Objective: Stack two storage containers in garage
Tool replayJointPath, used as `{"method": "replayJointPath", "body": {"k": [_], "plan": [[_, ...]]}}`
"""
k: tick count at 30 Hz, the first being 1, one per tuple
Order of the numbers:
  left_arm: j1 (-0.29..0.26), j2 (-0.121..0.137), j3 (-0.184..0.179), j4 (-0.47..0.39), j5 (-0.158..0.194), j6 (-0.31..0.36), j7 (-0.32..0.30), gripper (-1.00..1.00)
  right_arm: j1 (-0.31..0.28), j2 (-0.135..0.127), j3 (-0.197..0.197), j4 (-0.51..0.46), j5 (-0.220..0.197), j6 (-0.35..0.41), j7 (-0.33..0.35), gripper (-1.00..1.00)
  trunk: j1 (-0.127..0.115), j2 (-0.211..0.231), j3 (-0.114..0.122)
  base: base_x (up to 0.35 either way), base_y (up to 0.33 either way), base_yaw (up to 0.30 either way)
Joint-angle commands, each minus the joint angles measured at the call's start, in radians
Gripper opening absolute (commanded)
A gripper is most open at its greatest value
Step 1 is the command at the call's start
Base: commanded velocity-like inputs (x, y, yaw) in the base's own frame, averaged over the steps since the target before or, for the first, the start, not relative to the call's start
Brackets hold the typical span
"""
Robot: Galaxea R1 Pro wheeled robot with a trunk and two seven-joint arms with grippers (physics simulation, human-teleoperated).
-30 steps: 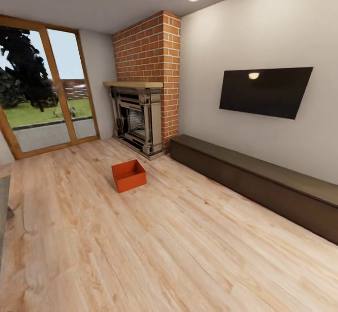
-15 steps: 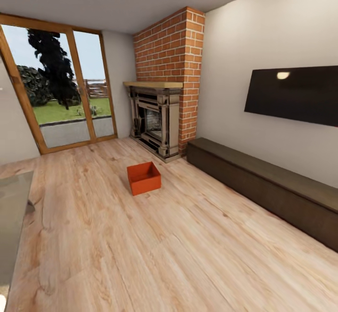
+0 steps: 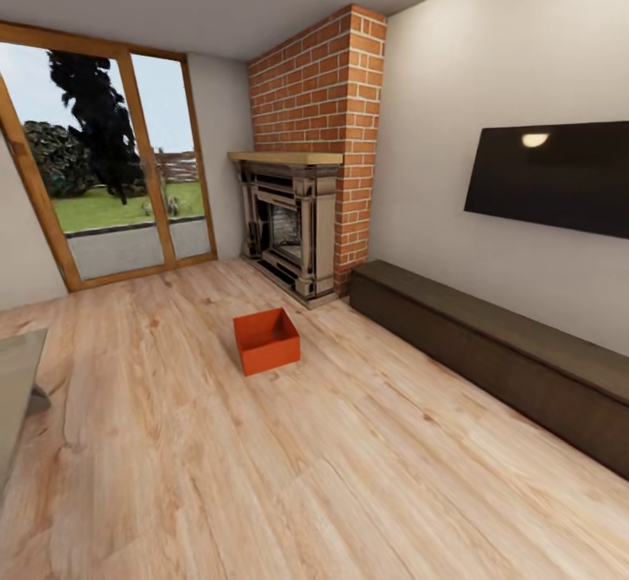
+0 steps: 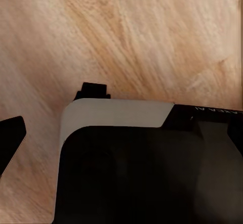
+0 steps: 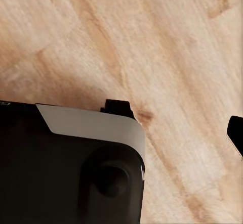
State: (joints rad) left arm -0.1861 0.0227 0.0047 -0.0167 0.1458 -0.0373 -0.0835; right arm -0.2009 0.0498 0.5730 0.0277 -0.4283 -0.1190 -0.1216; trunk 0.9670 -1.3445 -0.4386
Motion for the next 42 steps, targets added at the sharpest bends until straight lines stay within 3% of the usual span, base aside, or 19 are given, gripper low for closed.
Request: {"method": "replayJointPath", "body": {"k": [1,42], "plan": [[-0.001,0.0,0.0,0.001,0.009,-0.003,-0.005,1.0,-0.001,0.001,0.008,0.003,-0.009,-0.005,-0.001,1.0,0.001,-0.001,-0.001,0.318,0.0,0.0],[-0.001,0.0,0.0,0.001,0.009,-0.003,-0.005,1.0,-0.001,0.001,0.008,0.003,-0.009,-0.005,-0.001,1.0,0.001,-0.001,-0.001,0.319,0.0,0.0]]}}
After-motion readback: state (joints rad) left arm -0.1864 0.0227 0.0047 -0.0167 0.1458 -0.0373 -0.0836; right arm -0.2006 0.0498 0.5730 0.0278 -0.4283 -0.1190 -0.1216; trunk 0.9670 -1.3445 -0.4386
